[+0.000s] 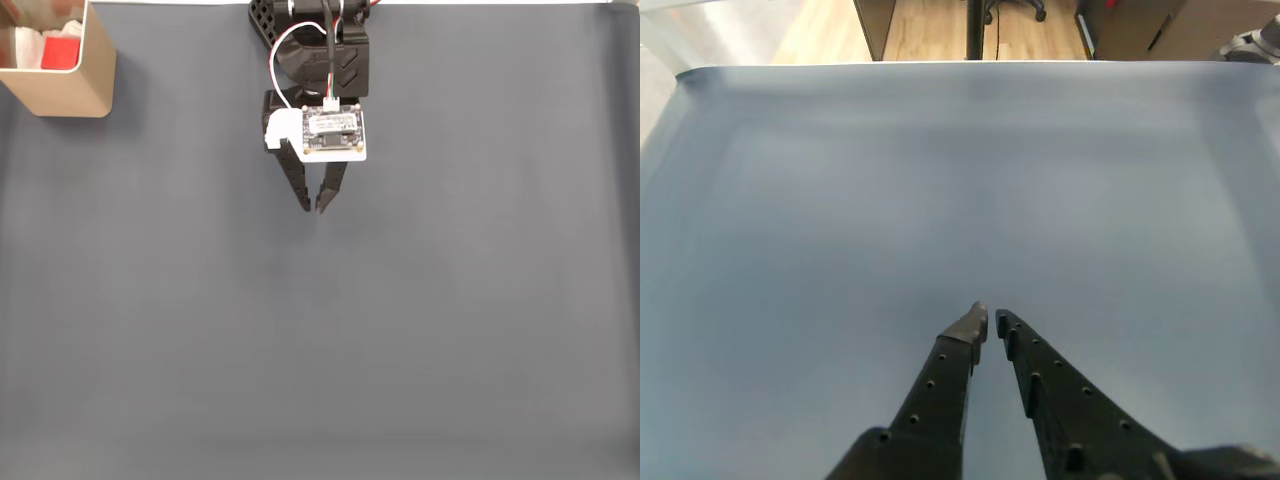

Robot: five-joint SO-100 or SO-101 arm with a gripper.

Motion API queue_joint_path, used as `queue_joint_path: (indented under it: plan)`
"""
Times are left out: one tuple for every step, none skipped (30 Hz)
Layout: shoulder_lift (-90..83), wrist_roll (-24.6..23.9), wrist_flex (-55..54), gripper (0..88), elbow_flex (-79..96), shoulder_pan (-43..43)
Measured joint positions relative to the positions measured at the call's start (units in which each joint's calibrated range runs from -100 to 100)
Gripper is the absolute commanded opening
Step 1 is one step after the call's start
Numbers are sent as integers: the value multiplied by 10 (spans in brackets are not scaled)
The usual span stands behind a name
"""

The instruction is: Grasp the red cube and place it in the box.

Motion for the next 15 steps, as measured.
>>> queue_joint_path:
  plan:
    - [-14,0,0,0,15,-1]
    - [-31,0,0,0,33,-3]
    - [-48,0,0,0,50,-3]
    - [-64,0,0,0,65,-4]
    - [-83,0,0,0,83,-5]
    - [-102,-1,1,0,99,-5]
    - [-120,-2,2,0,113,-5]
    - [-136,-3,6,0,124,-5]
    - [-153,-5,14,0,132,-5]
    - [-170,-8,20,0,136,-5]
    - [-187,-9,28,0,137,-5]
    - [-201,-8,37,0,139,-5]
    - [-213,-11,53,0,142,-5]
    - [-223,-16,68,0,143,-6]
    - [-231,-18,83,0,144,-6]
